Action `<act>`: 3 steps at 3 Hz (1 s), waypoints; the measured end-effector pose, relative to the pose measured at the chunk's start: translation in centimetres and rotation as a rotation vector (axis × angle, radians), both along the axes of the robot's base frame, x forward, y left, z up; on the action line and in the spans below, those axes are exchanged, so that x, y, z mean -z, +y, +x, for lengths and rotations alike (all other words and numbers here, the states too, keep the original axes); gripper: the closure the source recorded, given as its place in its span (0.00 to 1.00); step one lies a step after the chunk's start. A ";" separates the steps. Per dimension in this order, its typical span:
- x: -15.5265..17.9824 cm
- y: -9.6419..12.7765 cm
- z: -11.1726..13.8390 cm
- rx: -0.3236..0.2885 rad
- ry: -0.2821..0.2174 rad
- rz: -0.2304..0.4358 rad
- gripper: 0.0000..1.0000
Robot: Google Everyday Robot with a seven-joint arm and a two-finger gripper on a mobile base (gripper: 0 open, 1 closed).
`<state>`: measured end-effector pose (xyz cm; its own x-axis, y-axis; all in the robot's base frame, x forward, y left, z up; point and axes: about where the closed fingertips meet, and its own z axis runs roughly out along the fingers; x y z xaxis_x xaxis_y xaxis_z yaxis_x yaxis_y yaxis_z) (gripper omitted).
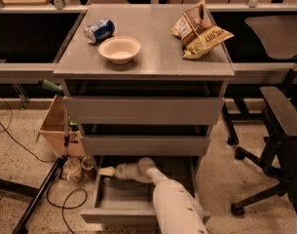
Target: Pick redbull can from bottom drawer and place on counter
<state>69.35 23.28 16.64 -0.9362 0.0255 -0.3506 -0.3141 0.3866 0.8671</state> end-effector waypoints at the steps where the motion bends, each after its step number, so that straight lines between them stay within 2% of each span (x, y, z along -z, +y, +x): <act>1: 0.0 -0.5 0.0 0.000 0.000 0.000 0.77; 2: 0.0 -0.7 -0.2 -0.007 0.000 0.009 0.98; 3: 0.0 -0.9 -0.6 -0.018 0.001 0.023 1.00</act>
Offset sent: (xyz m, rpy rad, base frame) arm -0.0010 -0.0081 -0.0029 0.0514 -0.0058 0.0324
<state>68.74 22.42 16.64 -0.9368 0.0171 -0.3495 -0.3203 0.3606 0.8760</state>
